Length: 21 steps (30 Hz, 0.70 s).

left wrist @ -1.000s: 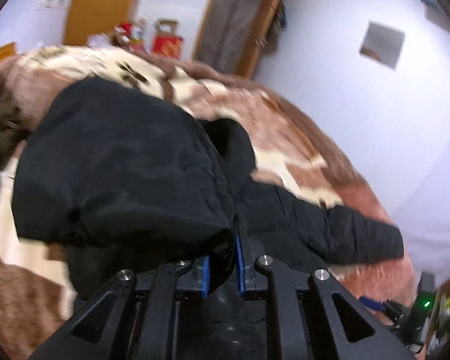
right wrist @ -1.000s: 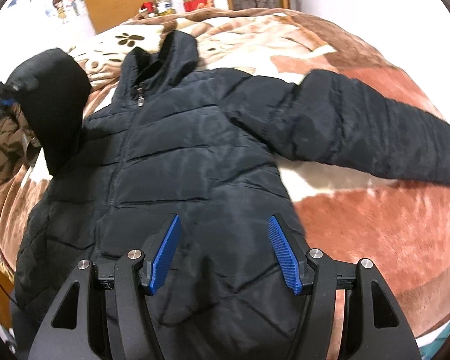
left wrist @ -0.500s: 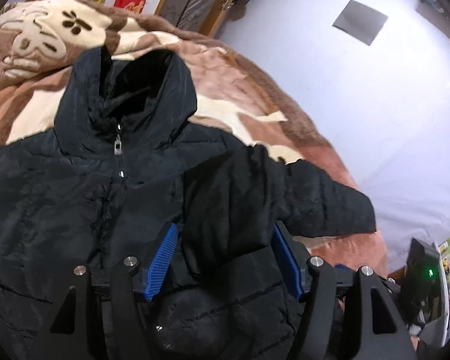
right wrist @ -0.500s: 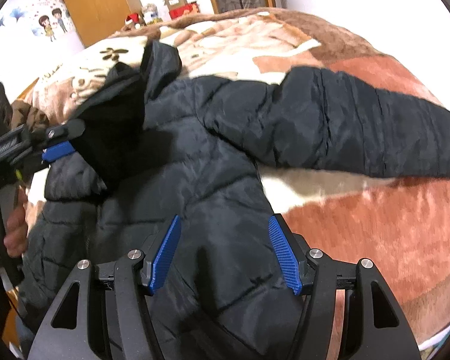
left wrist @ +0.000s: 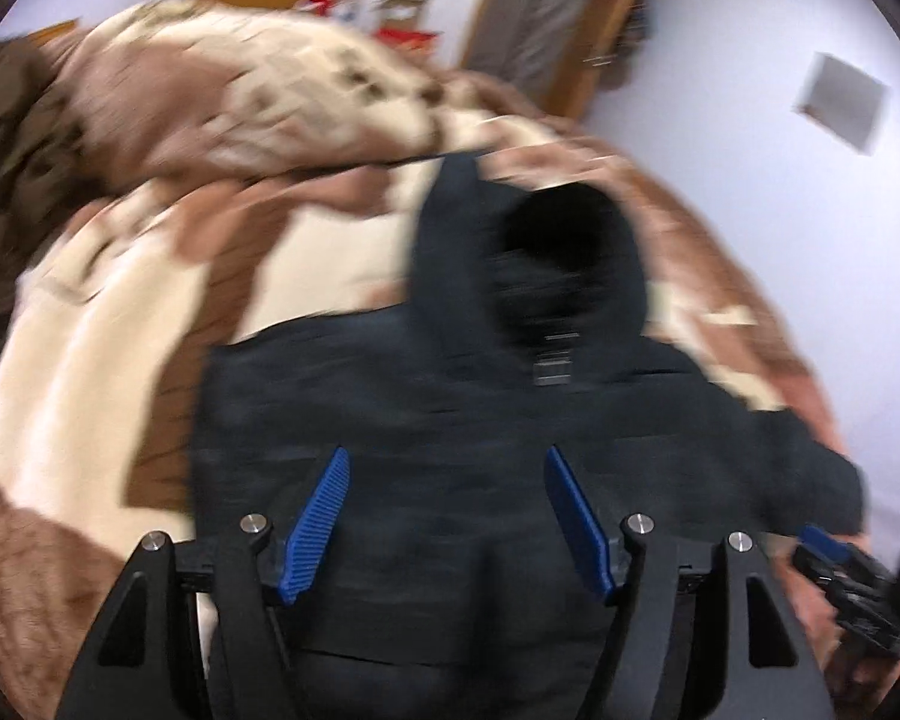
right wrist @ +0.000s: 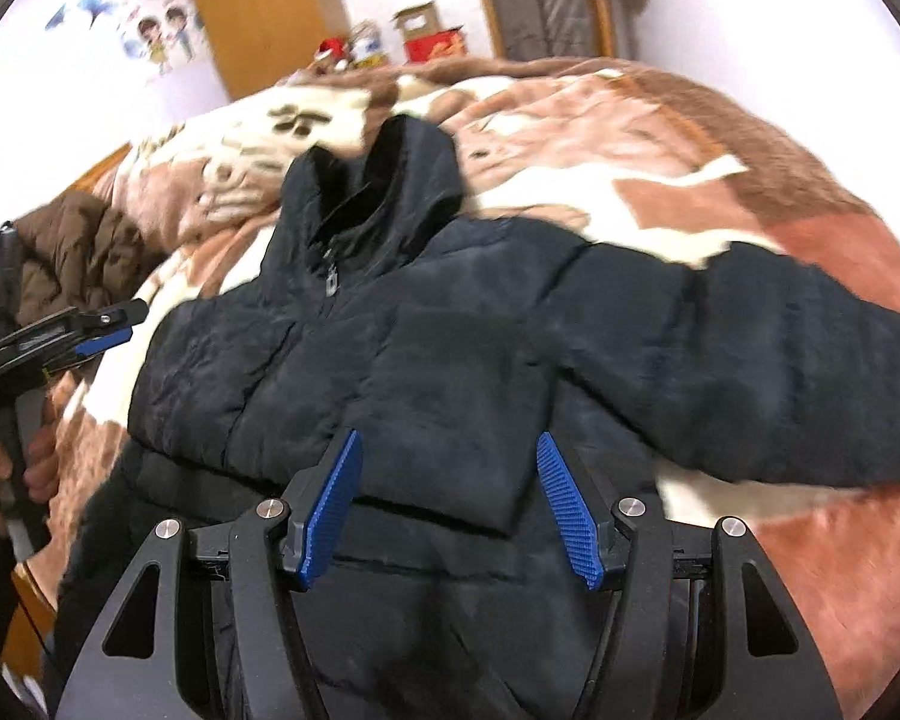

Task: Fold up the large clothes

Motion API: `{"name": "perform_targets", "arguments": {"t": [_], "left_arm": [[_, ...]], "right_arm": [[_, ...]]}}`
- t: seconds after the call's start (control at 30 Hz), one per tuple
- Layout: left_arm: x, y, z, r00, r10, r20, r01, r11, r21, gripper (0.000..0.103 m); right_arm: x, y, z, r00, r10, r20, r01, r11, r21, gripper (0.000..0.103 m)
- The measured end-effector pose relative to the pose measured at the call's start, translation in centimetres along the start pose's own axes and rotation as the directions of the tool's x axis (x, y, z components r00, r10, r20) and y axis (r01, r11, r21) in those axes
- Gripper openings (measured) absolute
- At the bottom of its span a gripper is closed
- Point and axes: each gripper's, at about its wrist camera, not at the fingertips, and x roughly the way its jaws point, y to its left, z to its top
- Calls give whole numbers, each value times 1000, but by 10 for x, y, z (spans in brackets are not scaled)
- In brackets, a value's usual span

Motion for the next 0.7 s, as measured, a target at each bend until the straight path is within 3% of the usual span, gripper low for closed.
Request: {"name": "perform_targets", "arguments": {"t": [0.07, 0.17, 0.27, 0.4, 0.5, 0.6, 0.67, 0.7], "left_arm": [[17, 25, -2, 999, 31, -28, -32, 998, -46, 69], [37, 45, -13, 996, 58, -68, -64, 993, -101, 67], [49, 48, -24, 996, 46, -81, -55, 991, -124, 67], [42, 35, -25, 996, 41, -82, -48, 995, -84, 67], [21, 33, -13, 1000, 7, -13, -7, 999, -53, 67], [13, 33, 3, 996, 72, 57, -73, 997, 4, 67], [32, 43, 9, 992, 123, 32, -123, 992, 4, 63], [45, 48, 8, 991, 133, -2, -133, 991, -13, 53]], "right_arm": [[34, 7, 4, 998, 5, -64, -7, 1000, -24, 44], [77, 5, 13, 991, -48, -124, 40, 997, -61, 40], [101, -7, 30, 989, -86, -119, 79, 995, -62, 40], [97, -14, 45, 988, -85, -128, 80, 996, -44, 40], [66, -14, 44, 997, -58, -59, 57, 998, -20, 40], [54, -10, 53, 998, -67, 6, 67, 998, -22, 40], [72, -10, 60, 996, -84, -20, 84, 996, -38, 40], [86, -13, 60, 994, -96, -48, 94, 995, -39, 40]]}}
